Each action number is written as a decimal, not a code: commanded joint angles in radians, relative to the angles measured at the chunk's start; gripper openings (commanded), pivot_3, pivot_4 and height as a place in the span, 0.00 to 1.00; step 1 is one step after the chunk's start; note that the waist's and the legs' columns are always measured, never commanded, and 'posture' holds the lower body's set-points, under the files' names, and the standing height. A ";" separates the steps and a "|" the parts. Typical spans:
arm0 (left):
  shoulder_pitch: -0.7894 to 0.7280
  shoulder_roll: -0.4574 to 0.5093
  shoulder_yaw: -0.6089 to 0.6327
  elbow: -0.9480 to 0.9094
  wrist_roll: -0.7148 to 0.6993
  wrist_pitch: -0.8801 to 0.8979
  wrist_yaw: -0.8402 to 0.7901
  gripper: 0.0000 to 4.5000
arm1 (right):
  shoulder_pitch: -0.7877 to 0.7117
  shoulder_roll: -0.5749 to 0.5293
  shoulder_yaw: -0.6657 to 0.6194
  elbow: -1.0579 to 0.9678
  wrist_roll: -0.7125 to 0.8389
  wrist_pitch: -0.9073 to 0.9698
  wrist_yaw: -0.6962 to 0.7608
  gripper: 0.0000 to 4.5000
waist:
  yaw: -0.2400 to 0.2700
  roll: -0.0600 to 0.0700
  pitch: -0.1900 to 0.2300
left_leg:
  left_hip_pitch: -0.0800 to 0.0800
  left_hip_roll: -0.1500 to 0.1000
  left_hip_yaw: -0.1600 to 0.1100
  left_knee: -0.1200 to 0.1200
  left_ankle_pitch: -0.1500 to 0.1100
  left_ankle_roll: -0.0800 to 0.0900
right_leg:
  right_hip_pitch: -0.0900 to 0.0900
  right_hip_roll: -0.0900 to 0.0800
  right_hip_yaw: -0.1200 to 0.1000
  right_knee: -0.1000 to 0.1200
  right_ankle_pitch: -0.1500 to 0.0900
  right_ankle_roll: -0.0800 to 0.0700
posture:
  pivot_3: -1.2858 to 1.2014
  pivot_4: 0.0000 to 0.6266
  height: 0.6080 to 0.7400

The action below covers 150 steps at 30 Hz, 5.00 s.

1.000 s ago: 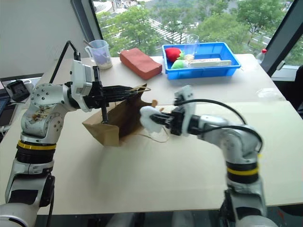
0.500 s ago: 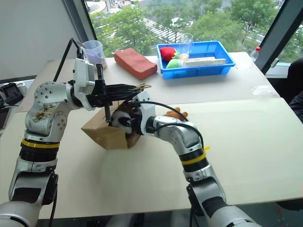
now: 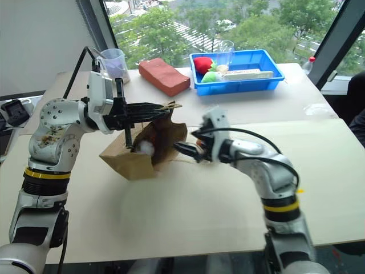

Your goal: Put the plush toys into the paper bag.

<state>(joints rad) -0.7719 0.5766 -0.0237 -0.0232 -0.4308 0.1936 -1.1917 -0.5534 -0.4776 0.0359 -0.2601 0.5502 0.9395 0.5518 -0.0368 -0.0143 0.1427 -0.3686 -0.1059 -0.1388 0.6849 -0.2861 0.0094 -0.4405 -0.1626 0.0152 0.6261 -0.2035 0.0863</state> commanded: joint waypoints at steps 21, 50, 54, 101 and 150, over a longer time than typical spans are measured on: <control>-0.006 0.023 0.011 -0.036 -0.005 -0.007 -0.005 0.00 | -0.065 0.082 0.003 0.487 -0.254 -0.355 0.046 0.45 | -0.007 0.000 0.000 | 0.001 0.001 0.003 0.000 0.000 0.000 | 0.000 0.000 0.001 -0.001 0.001 0.000 | 0.52 0.24 1.00; -0.039 -0.013 -0.012 0.001 0.003 -0.025 -0.008 0.00 | -0.199 0.197 0.103 0.114 -0.099 -0.002 -0.014 0.00 | -0.005 0.000 0.000 | 0.000 0.001 0.003 0.000 0.000 0.000 | -0.001 0.000 0.001 0.000 0.001 0.000 | 0.52 0.24 1.00; -0.038 -0.016 -0.016 -0.006 -0.001 -0.019 -0.008 0.00 | -0.230 0.261 0.131 0.198 -0.149 -0.065 -0.034 0.00 | -0.006 0.000 0.000 | 0.000 0.001 0.002 0.000 0.000 0.000 | -0.001 0.000 0.001 0.000 0.001 0.000 | 0.52 0.24 1.00; -0.018 -0.020 -0.003 -0.004 -0.006 -0.028 0.008 0.00 | 0.084 -0.137 0.069 -0.172 -0.073 -0.095 0.253 0.00 | 0.020 0.000 0.000 | 0.000 0.001 0.005 0.003 -0.001 0.002 | 0.000 -0.001 0.001 -0.002 0.002 0.001 | 0.52 0.24 1.00; -0.055 -0.022 0.075 0.059 -0.068 0.268 -0.002 0.14 | -0.297 0.010 0.214 -0.028 -0.086 -0.085 0.081 0.00 | -0.006 -0.001 0.000 | -0.003 0.000 0.004 0.010 -0.004 0.006 | -0.001 -0.002 -0.001 0.000 0.004 0.004 | 0.52 0.24 1.00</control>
<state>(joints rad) -0.8268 0.5347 0.0175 0.0994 -0.4615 0.4286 -1.2127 -0.8268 -0.4643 0.2643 -0.2703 0.4726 0.8898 0.6135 -0.0424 -0.0149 0.1431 -0.3719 -0.1061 -0.1349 0.6945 -0.2899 0.0155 -0.4415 -0.1645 0.0147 0.6259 -0.1998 0.0906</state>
